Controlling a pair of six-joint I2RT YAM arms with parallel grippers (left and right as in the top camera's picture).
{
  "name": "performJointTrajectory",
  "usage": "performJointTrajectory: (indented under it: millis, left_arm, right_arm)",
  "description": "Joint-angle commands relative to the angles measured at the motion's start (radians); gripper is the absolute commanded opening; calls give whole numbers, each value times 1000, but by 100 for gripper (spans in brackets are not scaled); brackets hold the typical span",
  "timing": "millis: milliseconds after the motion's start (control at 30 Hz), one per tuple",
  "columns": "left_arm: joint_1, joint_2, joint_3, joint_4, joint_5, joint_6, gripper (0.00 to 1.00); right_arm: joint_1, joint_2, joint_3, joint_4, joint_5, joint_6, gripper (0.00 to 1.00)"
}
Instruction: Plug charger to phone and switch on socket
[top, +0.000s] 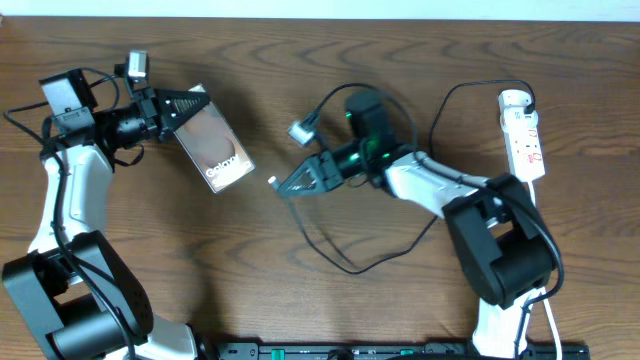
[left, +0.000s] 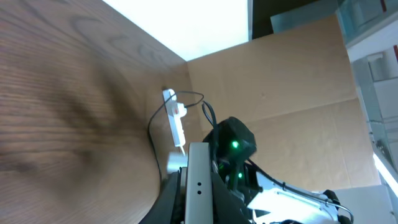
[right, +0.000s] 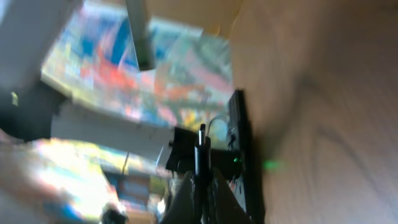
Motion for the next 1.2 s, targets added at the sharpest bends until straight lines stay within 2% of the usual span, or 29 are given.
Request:
performJointTrajectory:
  millis: [0, 67, 233, 400, 800, 1167]
  left_arm:
    - [31, -19, -4, 4, 43, -7, 7]
    - [35, -19, -4, 4, 43, -10, 7]
    - [34, -19, -4, 4, 43, -10, 7]
    - [35, -19, -4, 4, 42, -10, 7]
    - [34, -19, -4, 4, 16, -9, 7]
    - [34, -19, -4, -2, 16, -10, 7]
  right_arm:
    - [-75, -15, 6, -151, 175, -3, 2]
    - [-92, -15, 6, -270, 275, -37, 1]
    - [-108, -15, 20, -694, 716, -191, 1]
    - [-106, -15, 85, -938, 1007, -237, 1]
    - [-84, -15, 105, -1149, 1268, -222, 1]
    - [4, -14, 81, -1242, 1269, -170, 1]
